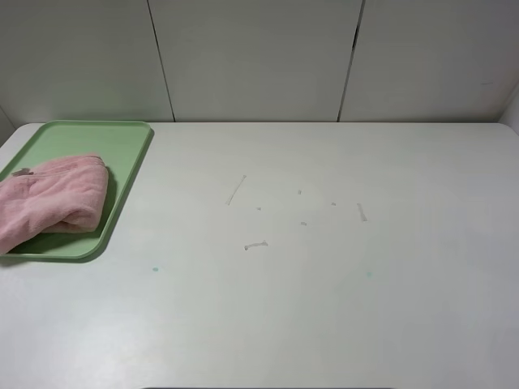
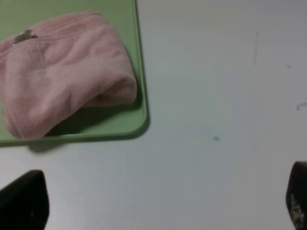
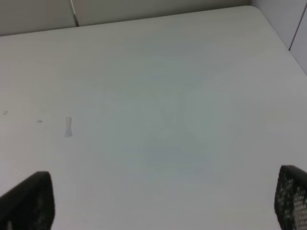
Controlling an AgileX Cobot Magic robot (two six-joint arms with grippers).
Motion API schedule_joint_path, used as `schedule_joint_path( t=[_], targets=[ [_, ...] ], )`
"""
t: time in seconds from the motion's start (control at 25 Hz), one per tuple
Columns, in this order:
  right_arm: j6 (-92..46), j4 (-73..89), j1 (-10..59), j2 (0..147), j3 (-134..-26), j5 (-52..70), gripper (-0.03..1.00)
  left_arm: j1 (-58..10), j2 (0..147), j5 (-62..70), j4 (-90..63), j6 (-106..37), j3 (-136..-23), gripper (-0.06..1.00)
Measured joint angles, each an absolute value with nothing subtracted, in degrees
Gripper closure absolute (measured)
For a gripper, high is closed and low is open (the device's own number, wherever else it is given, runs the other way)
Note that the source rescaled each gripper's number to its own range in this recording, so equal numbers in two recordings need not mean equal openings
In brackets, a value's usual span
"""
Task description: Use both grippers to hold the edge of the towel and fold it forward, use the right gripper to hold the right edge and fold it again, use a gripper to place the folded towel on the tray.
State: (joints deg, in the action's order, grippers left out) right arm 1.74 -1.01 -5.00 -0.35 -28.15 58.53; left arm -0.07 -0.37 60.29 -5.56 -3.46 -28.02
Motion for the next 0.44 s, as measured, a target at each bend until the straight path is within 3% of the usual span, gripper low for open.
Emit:
schedule_joint_path(
  t=[0.44],
  targets=[
    [1.7, -1.0, -5.0, -0.4, -28.1, 58.5, -0.03, -0.1, -0.4, 60.3, -5.6, -3.4, -28.0, -0.06]
  ],
)
